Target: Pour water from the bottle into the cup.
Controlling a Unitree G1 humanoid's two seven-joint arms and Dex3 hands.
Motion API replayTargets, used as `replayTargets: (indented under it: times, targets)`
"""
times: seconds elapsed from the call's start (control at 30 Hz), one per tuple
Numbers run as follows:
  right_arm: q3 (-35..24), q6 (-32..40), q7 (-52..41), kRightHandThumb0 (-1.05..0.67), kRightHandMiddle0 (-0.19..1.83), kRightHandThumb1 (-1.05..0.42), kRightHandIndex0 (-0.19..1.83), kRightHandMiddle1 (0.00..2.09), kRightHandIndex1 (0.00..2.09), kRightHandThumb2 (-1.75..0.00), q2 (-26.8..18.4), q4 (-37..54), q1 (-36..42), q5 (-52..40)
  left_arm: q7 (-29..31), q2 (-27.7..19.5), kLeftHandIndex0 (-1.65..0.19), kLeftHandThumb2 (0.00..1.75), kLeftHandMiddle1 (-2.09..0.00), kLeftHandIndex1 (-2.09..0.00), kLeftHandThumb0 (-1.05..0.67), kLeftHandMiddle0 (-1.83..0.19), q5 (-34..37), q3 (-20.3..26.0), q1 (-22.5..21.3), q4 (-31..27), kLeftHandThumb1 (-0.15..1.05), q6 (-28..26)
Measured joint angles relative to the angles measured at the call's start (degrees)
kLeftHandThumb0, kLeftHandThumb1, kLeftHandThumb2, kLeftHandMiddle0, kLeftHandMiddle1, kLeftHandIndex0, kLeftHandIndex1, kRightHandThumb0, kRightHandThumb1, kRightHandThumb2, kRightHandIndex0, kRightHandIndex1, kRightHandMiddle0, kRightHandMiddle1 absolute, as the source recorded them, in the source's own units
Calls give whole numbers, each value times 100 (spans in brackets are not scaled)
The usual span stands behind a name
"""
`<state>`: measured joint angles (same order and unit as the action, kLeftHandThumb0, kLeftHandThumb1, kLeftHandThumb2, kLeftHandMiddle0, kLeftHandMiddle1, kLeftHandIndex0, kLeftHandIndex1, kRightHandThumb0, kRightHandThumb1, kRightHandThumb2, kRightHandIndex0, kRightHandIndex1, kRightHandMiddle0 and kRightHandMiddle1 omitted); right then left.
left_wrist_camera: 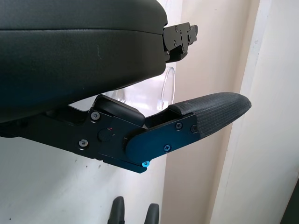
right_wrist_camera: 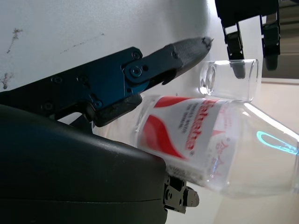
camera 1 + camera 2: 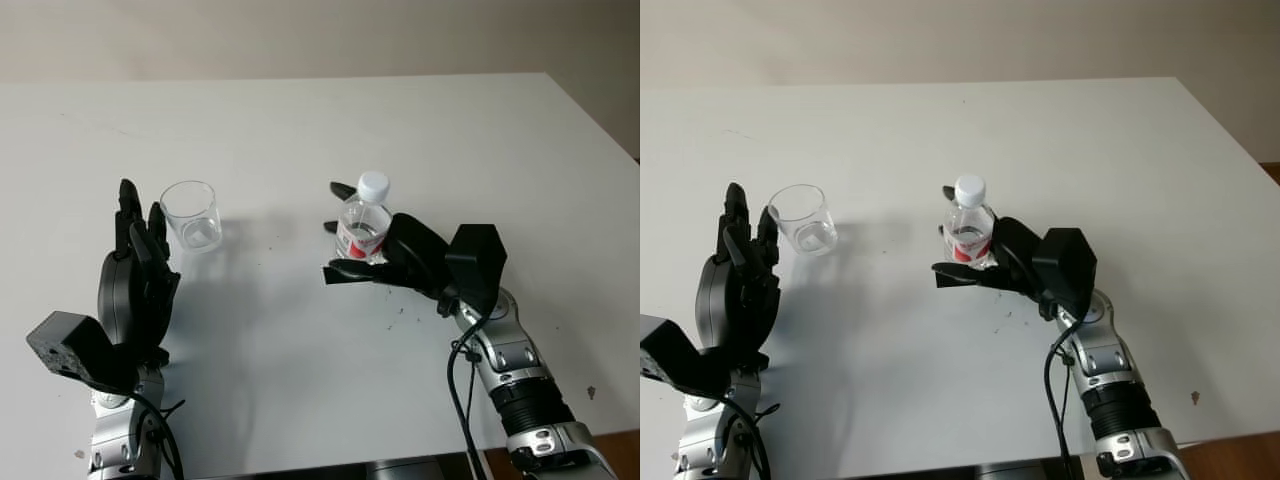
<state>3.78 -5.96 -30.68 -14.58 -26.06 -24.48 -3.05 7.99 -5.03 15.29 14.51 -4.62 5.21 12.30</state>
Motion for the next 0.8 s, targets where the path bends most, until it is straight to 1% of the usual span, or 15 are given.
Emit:
replayTargets:
  times: [0.17, 0.33, 0.5, 0.6, 0.7, 0.8]
  targets:
    - [-241, -8, -20, -83, -19, -92, -19, 0, 0, -5, 14, -185, 16, -262, 4, -3, 16, 79, -24, 0, -86, 19, 2, 7, 1, 0, 105, 0]
    - [-457, -32, 5, -77, -19, -92, -19, 0, 0, -5, 61, -243, 115, -514, -17, -3, 14, 78, -26, 0, -86, 19, 1, 7, 1, 0, 105, -5]
    - [-667, -288, 223, -78, -19, -93, -19, 0, 0, -6, 250, -325, 281, -674, -10, -3, 13, 78, -29, 0, -86, 19, 2, 7, 0, 4, 105, -4]
    - [-738, -478, 309, -78, -19, -93, -19, 0, 0, -6, 356, -325, 393, -744, -10, -3, 15, 77, -26, 0, -86, 19, 2, 10, -1, 12, 105, -4]
    - [-773, -528, 434, -83, -19, -93, -19, 0, 0, -5, 446, -187, 523, -804, -3, -3, 15, 78, -24, 0, -86, 19, 3, 10, -3, 13, 105, -4]
    - [-777, -681, 495, -84, -19, -95, -19, 0, 0, -6, 614, 245, 870, -883, -3, -3, 15, 79, -26, 0, -86, 19, 3, 11, -8, 16, 105, -4]
